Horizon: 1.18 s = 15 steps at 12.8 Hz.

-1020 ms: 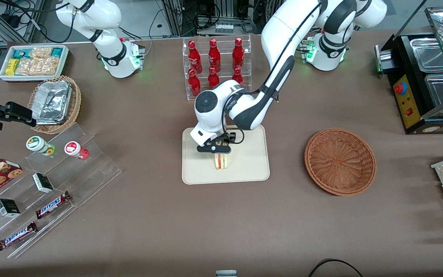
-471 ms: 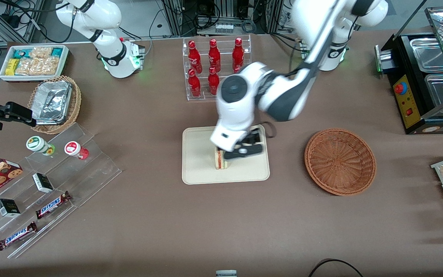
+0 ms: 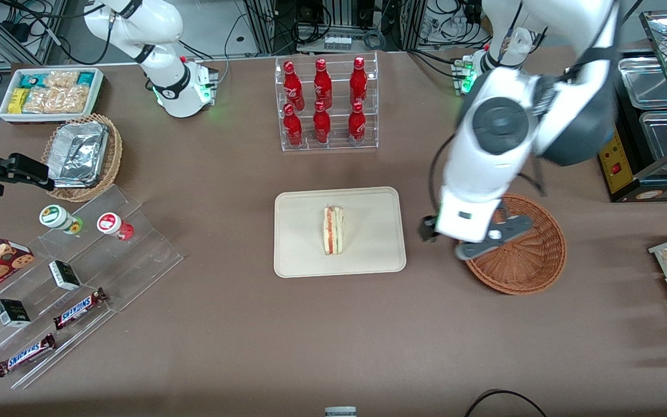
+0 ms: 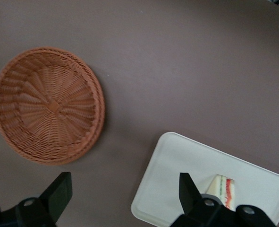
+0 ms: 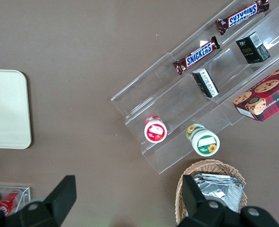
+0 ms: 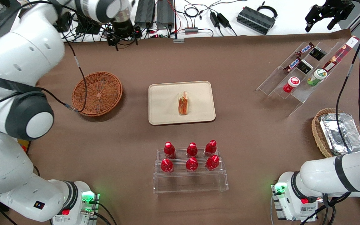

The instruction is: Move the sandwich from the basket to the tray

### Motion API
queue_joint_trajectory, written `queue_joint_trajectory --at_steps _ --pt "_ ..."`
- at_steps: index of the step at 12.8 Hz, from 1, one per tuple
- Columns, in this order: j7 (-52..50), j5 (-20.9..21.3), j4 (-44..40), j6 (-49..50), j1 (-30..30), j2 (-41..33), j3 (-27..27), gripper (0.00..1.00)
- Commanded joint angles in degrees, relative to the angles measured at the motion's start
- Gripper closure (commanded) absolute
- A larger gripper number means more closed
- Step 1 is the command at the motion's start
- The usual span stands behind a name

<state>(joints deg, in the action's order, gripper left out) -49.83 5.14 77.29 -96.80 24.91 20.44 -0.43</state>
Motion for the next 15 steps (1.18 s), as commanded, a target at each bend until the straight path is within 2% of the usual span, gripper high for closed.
queue_joint_trajectory --at_steps 1,6,11,15 --pt "6.2 0.22 8.73 0.82 -3.8 -8.12 -0.72 0.0" --pt "19.21 -0.13 17.44 -0.32 -9.87 -14.63 -0.72 0.0" --pt "38.61 -4.96 23.24 0.2 -17.43 -21.57 -0.63 0.0" --pt "48.05 -5.23 25.18 0.99 -20.95 -24.56 -0.37 0.0"
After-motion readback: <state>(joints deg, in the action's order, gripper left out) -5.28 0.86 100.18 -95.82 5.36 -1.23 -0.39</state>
